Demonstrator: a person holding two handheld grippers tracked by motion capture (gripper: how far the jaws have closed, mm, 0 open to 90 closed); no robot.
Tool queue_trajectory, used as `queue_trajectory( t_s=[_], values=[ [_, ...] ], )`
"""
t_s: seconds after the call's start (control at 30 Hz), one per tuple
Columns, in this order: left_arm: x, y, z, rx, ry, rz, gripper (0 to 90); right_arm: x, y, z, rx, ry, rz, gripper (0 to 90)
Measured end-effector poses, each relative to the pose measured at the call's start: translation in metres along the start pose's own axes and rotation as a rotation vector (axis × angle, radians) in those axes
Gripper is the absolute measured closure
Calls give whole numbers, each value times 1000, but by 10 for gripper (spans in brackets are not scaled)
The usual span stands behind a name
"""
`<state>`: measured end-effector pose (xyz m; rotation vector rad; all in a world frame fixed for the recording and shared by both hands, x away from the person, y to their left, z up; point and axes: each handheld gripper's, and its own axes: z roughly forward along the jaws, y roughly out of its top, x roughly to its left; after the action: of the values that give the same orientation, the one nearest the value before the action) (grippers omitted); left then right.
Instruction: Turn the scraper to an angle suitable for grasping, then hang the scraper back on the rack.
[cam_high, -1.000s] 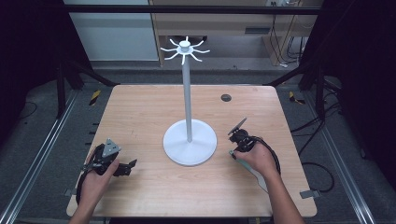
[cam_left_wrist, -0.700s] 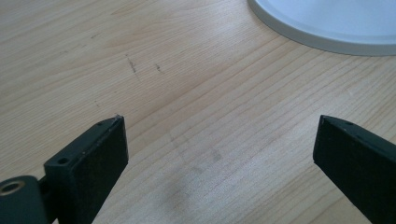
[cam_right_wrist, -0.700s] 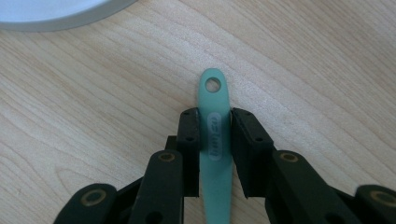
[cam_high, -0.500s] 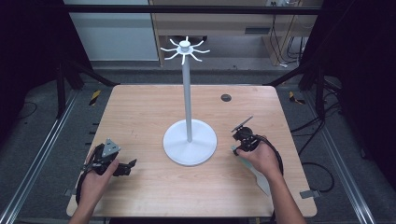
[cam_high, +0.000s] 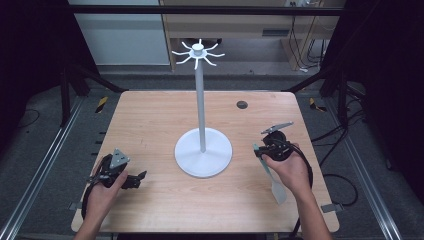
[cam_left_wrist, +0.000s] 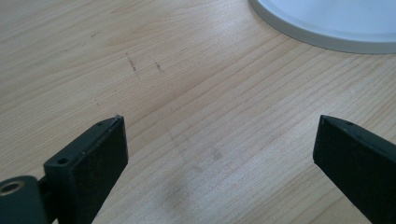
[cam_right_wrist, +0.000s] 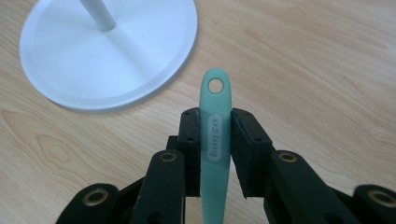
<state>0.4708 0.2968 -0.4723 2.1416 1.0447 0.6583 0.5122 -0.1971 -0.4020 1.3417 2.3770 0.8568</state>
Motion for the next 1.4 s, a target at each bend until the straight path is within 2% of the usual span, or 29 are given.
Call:
queue_trajectory(
  t_s=[0.07,0.13,0.17,0.23,0.3,0.33,0.47,0.77,0.97,1.17,1.4],
  values=[
    [0,0,0,1,2,-2,29,0,0,-8,-38,-1,6,746],
    [1,0,0,0,1,-3,29,0,1,-11,-52,4,11,747],
    [1,0,0,-1,1,-4,29,-1,1,-18,-85,6,11,747],
    [0,0,0,2,1,-3,29,0,2,-25,-114,9,14,747],
    [0,0,0,1,3,-2,29,0,3,-28,-126,12,20,747],
    [0,0,0,0,2,-1,29,1,4,-35,-155,15,22,748],
    [0,0,0,1,2,-2,29,2,6,-42,-177,18,29,748],
    [0,0,0,1,1,-3,29,9,19,-59,-238,8,9,748],
    [0,0,1,1,-1,-2,29,17,33,-71,-308,0,-16,748],
    [1,0,0,-2,-1,-5,29,22,40,-75,-351,10,-45,748],
    [0,0,1,3,-3,-4,29,28,47,-78,-375,12,-48,748]
  ],
)
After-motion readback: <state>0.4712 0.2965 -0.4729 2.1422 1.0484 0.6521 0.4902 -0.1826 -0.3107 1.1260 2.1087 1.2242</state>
